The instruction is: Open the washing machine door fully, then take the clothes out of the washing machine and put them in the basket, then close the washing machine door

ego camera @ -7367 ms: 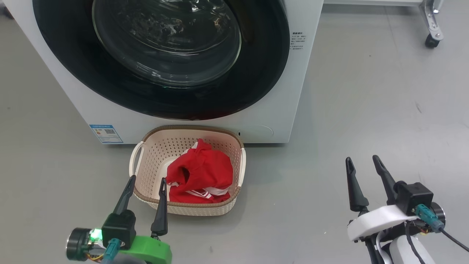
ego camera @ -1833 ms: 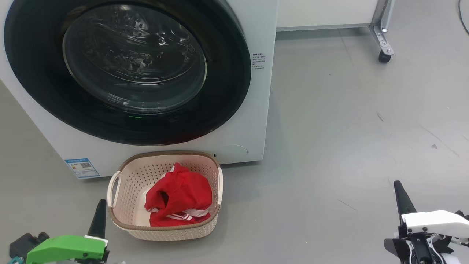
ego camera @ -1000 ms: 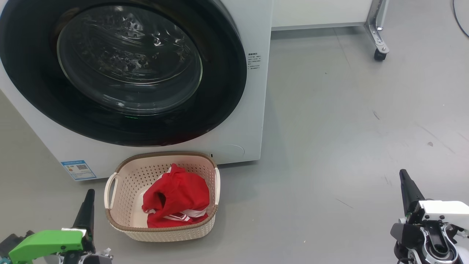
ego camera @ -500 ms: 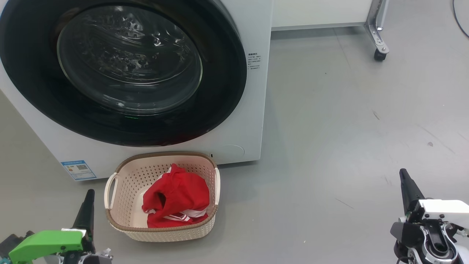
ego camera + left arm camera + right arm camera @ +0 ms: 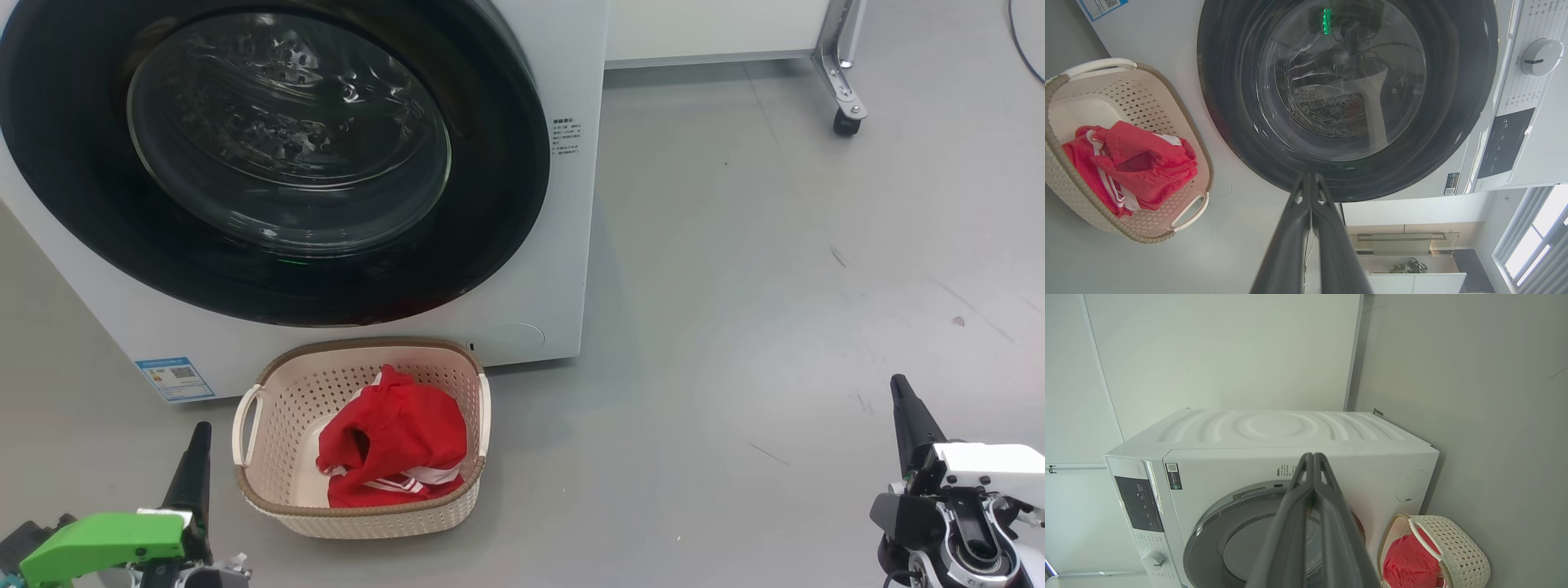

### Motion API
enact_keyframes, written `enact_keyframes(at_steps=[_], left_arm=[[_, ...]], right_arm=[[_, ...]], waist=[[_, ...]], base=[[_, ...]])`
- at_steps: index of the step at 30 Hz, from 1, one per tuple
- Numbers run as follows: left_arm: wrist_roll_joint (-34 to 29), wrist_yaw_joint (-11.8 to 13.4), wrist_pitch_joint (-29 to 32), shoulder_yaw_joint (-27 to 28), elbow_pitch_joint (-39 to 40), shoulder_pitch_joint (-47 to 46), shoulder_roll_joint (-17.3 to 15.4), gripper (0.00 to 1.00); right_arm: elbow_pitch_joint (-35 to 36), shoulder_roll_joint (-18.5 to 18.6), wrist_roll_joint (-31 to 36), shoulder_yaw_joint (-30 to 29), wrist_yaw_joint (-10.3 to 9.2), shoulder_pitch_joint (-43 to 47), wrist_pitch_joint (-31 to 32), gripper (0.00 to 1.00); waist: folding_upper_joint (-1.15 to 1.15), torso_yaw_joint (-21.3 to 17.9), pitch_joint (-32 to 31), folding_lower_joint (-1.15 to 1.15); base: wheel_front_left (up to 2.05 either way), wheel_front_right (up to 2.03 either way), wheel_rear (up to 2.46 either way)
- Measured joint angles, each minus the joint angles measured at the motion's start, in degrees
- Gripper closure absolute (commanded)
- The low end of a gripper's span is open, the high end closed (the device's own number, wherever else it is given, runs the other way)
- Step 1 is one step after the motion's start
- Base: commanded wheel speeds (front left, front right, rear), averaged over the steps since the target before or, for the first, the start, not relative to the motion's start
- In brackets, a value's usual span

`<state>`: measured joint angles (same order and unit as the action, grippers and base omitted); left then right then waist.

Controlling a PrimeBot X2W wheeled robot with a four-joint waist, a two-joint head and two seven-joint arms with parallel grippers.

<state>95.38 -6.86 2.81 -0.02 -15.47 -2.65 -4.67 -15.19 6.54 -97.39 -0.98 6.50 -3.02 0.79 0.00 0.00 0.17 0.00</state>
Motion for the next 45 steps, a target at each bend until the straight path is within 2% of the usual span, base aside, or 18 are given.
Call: enact_keyframes(at_steps=[45], left_arm=[[0.0,0.0,0.2,0.2,-0.4,-0.1,0.0,1.00]], right_arm=[[-0.5,-0.1,0.0,-0.3,0.16,-0.1,0.5,1.00]], waist=[[0.00,0.0,0.0,0.00]], base=[[0.00,0.00,0.00]])
